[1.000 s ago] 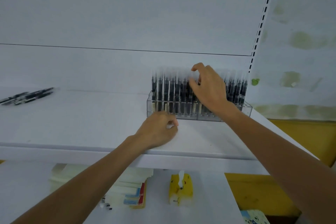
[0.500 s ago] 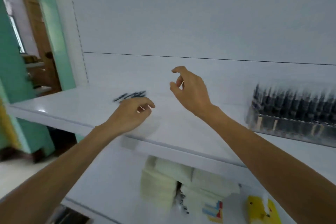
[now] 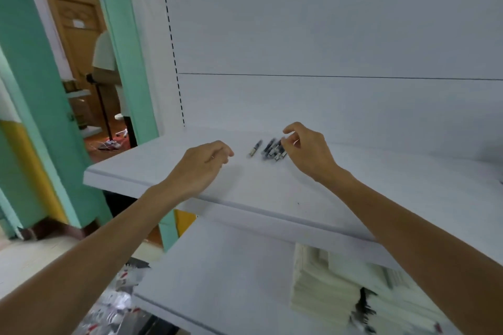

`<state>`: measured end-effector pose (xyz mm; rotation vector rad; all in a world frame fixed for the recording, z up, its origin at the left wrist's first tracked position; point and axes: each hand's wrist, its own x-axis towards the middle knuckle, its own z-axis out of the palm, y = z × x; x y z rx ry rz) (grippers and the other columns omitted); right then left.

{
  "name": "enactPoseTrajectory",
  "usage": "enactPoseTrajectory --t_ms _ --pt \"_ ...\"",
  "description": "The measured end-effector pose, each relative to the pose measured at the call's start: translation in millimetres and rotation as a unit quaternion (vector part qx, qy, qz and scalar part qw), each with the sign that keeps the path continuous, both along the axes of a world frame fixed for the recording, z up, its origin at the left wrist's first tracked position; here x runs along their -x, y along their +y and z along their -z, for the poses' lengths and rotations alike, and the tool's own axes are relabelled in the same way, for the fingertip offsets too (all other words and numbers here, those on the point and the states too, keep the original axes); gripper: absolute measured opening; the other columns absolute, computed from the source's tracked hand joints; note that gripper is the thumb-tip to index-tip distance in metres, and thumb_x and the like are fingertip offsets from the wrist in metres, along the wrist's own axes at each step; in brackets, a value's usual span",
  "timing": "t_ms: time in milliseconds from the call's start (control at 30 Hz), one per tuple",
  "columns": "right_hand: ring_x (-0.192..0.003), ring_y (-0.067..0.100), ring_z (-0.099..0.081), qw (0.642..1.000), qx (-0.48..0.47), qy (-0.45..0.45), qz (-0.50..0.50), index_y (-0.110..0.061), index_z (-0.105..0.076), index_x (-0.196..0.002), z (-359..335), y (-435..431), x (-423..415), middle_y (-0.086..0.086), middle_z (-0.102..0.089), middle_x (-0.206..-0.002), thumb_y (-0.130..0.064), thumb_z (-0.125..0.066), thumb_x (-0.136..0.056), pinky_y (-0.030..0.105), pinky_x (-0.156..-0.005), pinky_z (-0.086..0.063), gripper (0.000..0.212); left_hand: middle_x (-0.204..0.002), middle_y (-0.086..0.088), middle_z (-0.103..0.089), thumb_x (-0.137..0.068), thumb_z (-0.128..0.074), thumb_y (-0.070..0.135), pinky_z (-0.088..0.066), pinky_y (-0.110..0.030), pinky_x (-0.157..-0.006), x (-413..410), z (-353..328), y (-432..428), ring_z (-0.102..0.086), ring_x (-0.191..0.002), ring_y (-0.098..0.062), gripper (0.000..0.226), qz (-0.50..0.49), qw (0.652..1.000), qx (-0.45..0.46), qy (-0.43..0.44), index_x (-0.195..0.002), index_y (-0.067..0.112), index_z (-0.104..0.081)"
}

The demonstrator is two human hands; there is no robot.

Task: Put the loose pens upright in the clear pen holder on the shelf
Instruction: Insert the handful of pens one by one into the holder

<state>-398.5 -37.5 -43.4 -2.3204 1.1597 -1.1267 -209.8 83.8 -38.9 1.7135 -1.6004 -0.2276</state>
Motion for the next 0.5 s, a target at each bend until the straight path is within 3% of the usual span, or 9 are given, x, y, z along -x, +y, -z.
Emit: enactPoseTrajectory --t_ms 133,267,367,500 --pt "-0.085 0.015 -0.056 1.0 0.001 0.019 0.017 -0.011 -0.057 -0.113 -6.9 -24.5 -15.1 0.0 -0.061 -0.099 -0.018 -0.051 -0.093 0.033 -0.082 -0.05 0.022 -0.106 -0.001 -0.061 -0.098 -0.039 0.023 -0.038 -0.02 -0.072 -9.5 11.7 -38.5 -0.056 -0.096 -0.014 0.022 0.032 0.999 -0.021 -0.02 -0.104 0.022 -0.061" --pt "-0.086 0.017 -0.058 0.999 -0.003 0.02 0.031 -0.011 -0.058 -0.112 -28.0 -55.8 -28.2 -0.001 -0.059 -0.099 -0.012 -0.05 -0.091 0.034 -0.082 -0.051 0.022 -0.116 -0.006 -0.057 -0.098 -0.04 0.025 -0.034 -0.022 -0.08 -20.3 17.6 -84.4 -0.051 -0.098 -0.015 0.025 0.057 0.991 -0.067 -0.099 -0.117 0.021 -0.057" --pt "-0.086 0.017 -0.056 0.998 -0.022 0.049 0.039 -0.011 -0.058 -0.11 -33.4 -81.5 -36.4 -0.002 -0.056 -0.094 -0.01 -0.051 -0.089 0.03 -0.078 -0.049 0.022 -0.121 -0.012 -0.051 -0.098 -0.038 0.028 -0.038 -0.032 -0.091 -29.3 17.9 -123.2 -0.048 -0.112 -0.026 0.031 0.067 0.973 -0.124 -0.181 -0.128 0.025 -0.047" --pt "-0.08 0.015 -0.056 0.994 -0.055 0.094 0.031 -0.01 -0.059 -0.108 -19.9 -107.6 -47.2 -0.004 -0.055 -0.087 -0.007 -0.055 -0.086 0.02 -0.064 -0.043 0.023 -0.117 -0.01 -0.056 -0.098 -0.038 0.029 -0.038 -0.031 -0.091 -31.8 21.9 -159.0 -0.051 -0.112 -0.025 0.032 0.109 0.972 -0.12 -0.168 -0.129 0.026 -0.047"
